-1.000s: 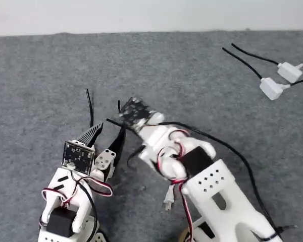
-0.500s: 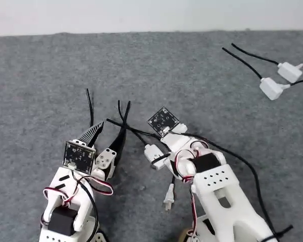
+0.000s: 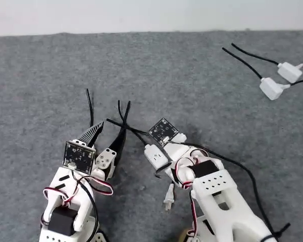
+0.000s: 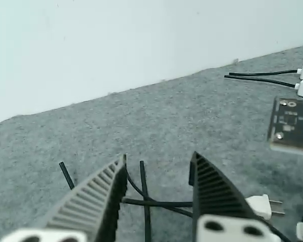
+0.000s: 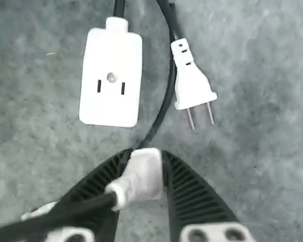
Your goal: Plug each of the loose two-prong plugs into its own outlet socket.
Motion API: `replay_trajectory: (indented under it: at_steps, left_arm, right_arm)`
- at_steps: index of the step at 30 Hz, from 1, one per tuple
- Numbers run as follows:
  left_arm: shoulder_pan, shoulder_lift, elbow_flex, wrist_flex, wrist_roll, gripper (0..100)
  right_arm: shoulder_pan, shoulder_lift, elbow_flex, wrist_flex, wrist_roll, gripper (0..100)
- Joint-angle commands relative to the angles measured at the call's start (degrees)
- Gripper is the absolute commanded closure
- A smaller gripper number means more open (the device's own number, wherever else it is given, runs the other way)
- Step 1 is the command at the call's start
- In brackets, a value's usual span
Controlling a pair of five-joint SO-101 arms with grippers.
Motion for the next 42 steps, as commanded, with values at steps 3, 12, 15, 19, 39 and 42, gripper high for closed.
replay_trajectory:
  at_steps: [3, 12, 15, 19, 39, 42]
  left_arm:
    - [-0.35, -0.79, -0.31, -1.49, 0.09, 81]
    - [-0.26, -0.79, -0.31, -1.49, 0.09, 81]
    - [0.0, -0.79, -0.31, -1.58, 0.09, 81]
    - [0.09, -0.79, -0.04, -1.67, 0.09, 81]
    - [-0.26, -0.79, -0.04, -1.67, 0.09, 81]
    - [-0.26, -0.79, -0.04, -1.67, 0.09, 81]
  right_arm:
    - [-0.4, -0.57, -0.26, -1.1, 1.41, 87.2]
    - [-0.4, -0.57, -0.79, -1.71, 1.41, 87.2]
    - [-0.4, -0.57, -2.11, -2.07, 1.41, 87.3]
    - [-1.54, -0.48, -2.29, -2.07, 1.41, 87.3]
    - [-1.8, 29.23, -17.05, 0.75, 5.71, 87.3]
    - [0.75, 29.23, -17.14, 1.01, 9.41, 87.3]
